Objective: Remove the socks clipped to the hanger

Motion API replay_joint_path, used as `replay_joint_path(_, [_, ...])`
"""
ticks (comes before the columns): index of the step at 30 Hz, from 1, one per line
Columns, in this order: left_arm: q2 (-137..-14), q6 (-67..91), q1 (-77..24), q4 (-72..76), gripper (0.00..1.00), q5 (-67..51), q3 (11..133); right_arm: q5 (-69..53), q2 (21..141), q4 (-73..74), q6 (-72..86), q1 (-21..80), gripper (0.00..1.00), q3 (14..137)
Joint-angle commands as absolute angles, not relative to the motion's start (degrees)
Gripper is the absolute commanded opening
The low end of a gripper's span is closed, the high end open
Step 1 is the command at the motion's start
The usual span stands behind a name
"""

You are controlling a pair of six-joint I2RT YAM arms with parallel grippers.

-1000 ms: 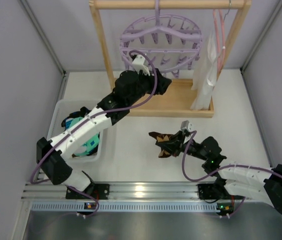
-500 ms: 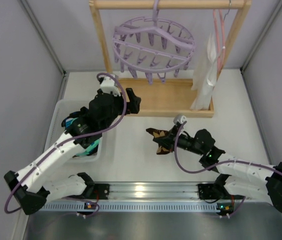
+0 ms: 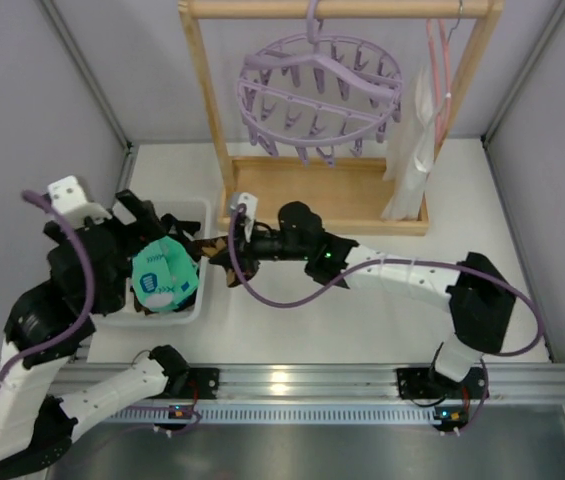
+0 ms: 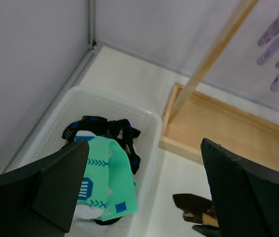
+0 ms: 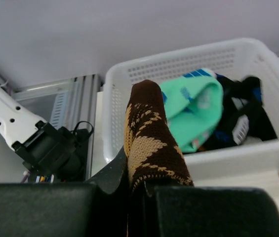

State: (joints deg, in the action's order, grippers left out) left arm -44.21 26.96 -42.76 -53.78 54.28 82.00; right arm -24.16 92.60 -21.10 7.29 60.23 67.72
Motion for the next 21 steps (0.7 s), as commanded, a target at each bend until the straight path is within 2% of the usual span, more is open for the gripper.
replay_joint_path(1, [-42.19, 22.6, -42.45, -57.57, 0.98, 62.84, 85.08, -32.59, 102.28, -14.68, 3.43, 63.36, 0.0, 81.79])
replay_joint_path(8, [-41.93, 17.41, -42.45, -57.3, 0.98, 69.17, 90.0, -41.74, 125.48, -10.64, 8.86, 64.42, 0.01, 113.25])
replay_joint_path(12, [-40.61, 17.23, -42.54, -57.22, 0.98, 68.74, 89.3, -41.14, 143.03, -8.79, 12.47, 64.6, 0.06, 134.75])
replay_joint_path(15, [-39.56, 17.75, -42.54, -57.04, 0.98, 67.59, 88.6, -36.4, 151.49, -10.1, 13.27, 64.51, 0.07, 142.53])
replay_joint_path(17, [-39.2, 17.93, -42.54, -57.13, 0.98, 66.01, 87.98, -30.87, 153.19, -12.21, 13.36, 64.51, 0.08, 142.47])
replay_joint_path(20, [-39.29, 17.76, -42.54, -57.13, 0.98, 63.46, 87.02, -26.64, 154.86, -12.92, 11.88, 64.51, 0.22, 142.82])
replay_joint_path(21, [-39.29, 17.84, -42.54, -57.22, 0.98, 62.94, 86.66, -25.59, 155.12, -12.4, 11.17, 64.51, 0.22, 142.82])
